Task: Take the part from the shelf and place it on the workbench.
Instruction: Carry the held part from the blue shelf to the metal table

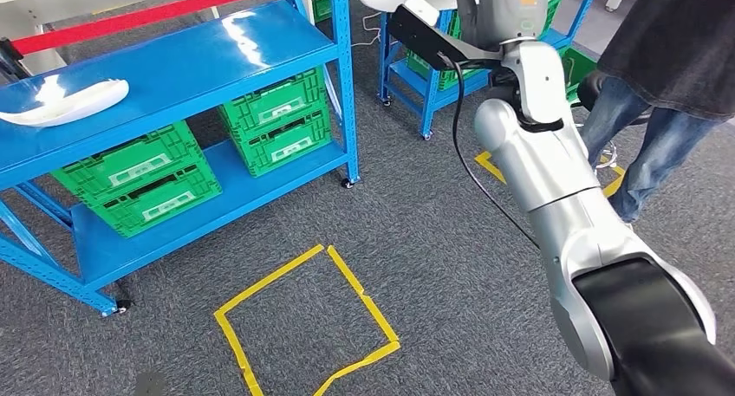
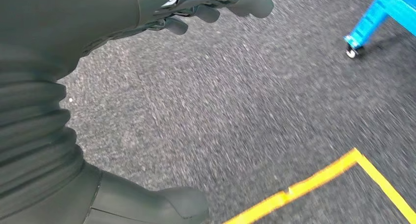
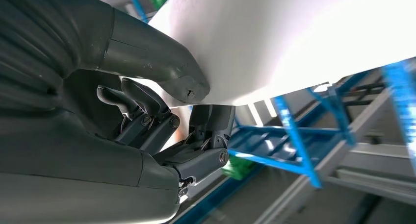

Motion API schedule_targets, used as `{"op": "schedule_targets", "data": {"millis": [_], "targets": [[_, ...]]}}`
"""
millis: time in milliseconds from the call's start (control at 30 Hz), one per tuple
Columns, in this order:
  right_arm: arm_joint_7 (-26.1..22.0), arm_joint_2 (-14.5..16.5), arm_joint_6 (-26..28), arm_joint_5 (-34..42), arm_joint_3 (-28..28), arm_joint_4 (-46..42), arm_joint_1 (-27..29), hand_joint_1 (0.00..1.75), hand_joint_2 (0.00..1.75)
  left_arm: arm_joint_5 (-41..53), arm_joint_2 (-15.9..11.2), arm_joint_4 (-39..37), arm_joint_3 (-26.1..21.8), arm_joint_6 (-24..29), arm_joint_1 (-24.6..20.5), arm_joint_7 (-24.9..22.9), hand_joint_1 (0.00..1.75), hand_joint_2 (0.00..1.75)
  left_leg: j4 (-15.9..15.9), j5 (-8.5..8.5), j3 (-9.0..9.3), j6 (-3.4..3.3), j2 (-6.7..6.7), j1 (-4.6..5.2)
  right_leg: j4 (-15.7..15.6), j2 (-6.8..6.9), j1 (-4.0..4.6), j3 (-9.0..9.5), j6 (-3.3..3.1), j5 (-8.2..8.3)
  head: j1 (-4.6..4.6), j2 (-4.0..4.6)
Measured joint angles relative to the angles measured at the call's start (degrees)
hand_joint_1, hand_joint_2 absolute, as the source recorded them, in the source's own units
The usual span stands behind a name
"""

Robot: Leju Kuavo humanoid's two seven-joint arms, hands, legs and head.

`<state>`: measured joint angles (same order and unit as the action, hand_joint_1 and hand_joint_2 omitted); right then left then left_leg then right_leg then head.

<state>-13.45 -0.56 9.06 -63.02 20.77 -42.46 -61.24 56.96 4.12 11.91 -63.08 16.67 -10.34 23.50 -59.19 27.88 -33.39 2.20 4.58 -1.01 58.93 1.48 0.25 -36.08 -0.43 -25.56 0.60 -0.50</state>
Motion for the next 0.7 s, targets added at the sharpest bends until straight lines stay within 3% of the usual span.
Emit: {"op": "schedule_targets", "data": {"millis": [67,167,200,233,300,367,433,500,567,633,700], "targets": [[-0.01,-0.37,-0.13,0.06,-0.39,-1.39,0.81,1.75,1.75,-0.42,-0.14,0.04,0.03,-0.15,-0.08,0.23,0.0,1.75,-2.65,1.96,-1.08,0.4,-1.29,-0.13,-0.4,-0.94,-0.37,0.15,-0.74,0.33,-0.25,0.0],[0.29,-0.5,-0.33,0.09,-0.64,-2.9,1.99,1.75,1.75,-0.87,-0.44,0.05,0.03,-0.29,-0.06,0.62,0.0,1.75,-13.09,6.59,-5.92,0.58,-3.9,-0.14,-0.44,-2.62,-0.46,0.19,-1.15,0.44,-0.89,0.0],[0.53,-0.64,-0.36,0.09,-0.75,-3.42,2.61,1.75,1.75,-0.84,-0.49,0.04,0.04,-0.39,-0.07,0.56,0.0,1.75,-15.29,6.87,-7.13,0.56,-4.15,-0.11,-0.38,-3.21,-0.4,0.2,-1.16,0.42,-0.96,0.0],[0.74,-0.87,-0.38,0.09,-0.9,-3.99,3.25,1.75,1.75,-0.77,-0.49,0.04,0.07,-0.51,-0.11,0.4,0.0,1.75,-15.45,6.04,-7.45,0.47,-4.28,-0.09,-0.29,-3.83,-0.36,0.2,-1.15,0.41,-0.98,0.0],[0.95,-1.36,-0.4,0.07,-1.27,-5.25,4.19,1.75,1.75,-0.63,-0.49,0.05,0.22,-0.67,-0.29,-0.02,0.0,1.75,-9.73,1.94,-5.25,0.16,-5.01,-0.11,0.04,-4.99,-0.37,0.19,-1.01,0.28,-1.01,0.0],[0.98,-1.71,-0.42,0.05,-1.69,-6.32,4.62,1.75,1.75,-0.67,-0.52,0.05,0.36,-0.69,-0.52,-0.33,0.0,1.75,-3.07,-0.54,-2.25,-0.16,-7.0,-0.21,0.49,-6.08,-0.36,-0.16,-0.6,0.13,-1.02,0.0],[1.02,-2.03,-0.45,0.02,-1.98,-7.22,5.19,1.75,1.75,-0.81,-0.52,0.04,0.4,-0.7,-0.7,-0.45,0.0,1.75,-0.87,-0.38,-1.15,-0.47,-7.95,-0.14,0.56,-7.12,-0.51,-0.67,0.1,0.34,-0.99,0.0],[1.06,-2.49,-0.48,-0.03,-2.22,-8.1,6.06,1.75,1.75,-1.04,-0.35,0.05,0.42,-0.71,-0.81,-0.43,0.0,1.75,-0.42,-0.54,-0.92,-1.02,-7.05,-0.2,0.36,-7.69,-0.64,-0.94,0.86,0.61,-0.96,0.0],[1.08,-2.87,-0.55,-0.1,-2.45,-8.97,6.56,1.75,1.75,-1.19,-0.16,0.1,0.42,-0.71,-0.87,-0.33,0.0,1.75,-0.01,-0.8,-0.7,-1.75,-5.98,-0.45,2.34,-5.8,-0.46,-1.99,1.44,-0.69,-0.53,0.0],[1.11,-2.97,-0.75,-0.29,-2.53,-9.66,6.84,1.75,1.75,-1.21,-0.06,0.14,0.42,-0.72,-0.84,-0.25,0.0,1.75,0.1,-0.81,-0.64,-2.21,-4.87,-0.43,8.95,-3.07,-0.49,-5.1,1.93,-4.06,-0.07,0.0],[1.29,-2.97,-1.09,-0.55,-2.55,-10.05,7.39,1.75,1.75,-1.21,-0.01,0.13,0.42,-0.72,-0.8,-0.26,0.0,1.75,0.07,-0.72,-0.63,-2.33,-3.72,-0.37,15.59,-2.13,-0.76,-8.26,2.31,-6.42,0.01,0.0]]}}
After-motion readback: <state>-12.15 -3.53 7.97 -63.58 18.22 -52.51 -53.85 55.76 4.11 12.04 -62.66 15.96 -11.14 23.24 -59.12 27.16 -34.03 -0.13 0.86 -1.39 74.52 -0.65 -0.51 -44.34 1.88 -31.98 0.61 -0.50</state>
